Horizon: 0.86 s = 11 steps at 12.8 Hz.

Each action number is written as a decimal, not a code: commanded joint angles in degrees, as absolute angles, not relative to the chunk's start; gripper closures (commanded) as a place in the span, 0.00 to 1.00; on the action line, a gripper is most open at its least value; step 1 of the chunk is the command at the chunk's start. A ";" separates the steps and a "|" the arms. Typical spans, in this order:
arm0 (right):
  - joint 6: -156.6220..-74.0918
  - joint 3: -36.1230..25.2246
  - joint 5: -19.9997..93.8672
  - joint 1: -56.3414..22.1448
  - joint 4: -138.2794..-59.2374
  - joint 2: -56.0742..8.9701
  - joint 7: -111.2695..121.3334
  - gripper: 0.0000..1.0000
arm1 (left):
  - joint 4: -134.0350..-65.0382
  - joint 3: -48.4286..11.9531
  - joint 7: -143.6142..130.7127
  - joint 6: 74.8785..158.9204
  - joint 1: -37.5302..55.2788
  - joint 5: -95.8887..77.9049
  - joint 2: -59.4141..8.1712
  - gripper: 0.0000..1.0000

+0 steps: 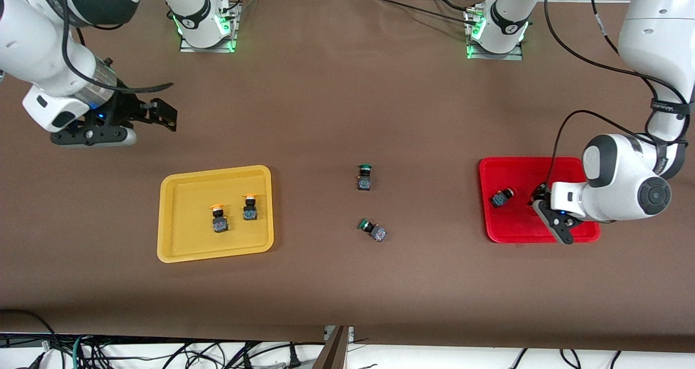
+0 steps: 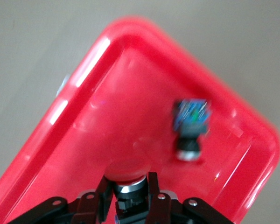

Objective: Place red and yellow buttons in trays
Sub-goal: 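Release the second red button in the red tray with the left gripper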

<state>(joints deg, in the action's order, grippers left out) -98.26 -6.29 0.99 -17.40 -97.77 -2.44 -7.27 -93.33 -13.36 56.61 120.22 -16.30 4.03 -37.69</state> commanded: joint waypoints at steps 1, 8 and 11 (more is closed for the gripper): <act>-98.17 -0.79 -0.26 -11.34 -99.14 -0.79 -4.75 0.00 | -93.16 -13.97 58.10 120.15 -17.40 9.03 -37.71 0.44; -98.61 -0.79 -1.32 -11.25 -96.33 -3.07 -4.66 0.00 | -92.03 -18.80 54.08 114.46 -17.75 7.57 -31.75 0.00; -98.18 -0.79 -1.40 -11.25 -93.01 -4.91 -4.66 0.00 | -88.00 -19.33 39.87 103.48 -17.58 3.43 -26.38 0.00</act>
<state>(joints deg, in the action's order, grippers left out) -98.78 -1.99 -0.48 -12.41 -96.88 -2.90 -5.54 -89.67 -19.11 46.76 109.56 -17.42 5.09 -30.26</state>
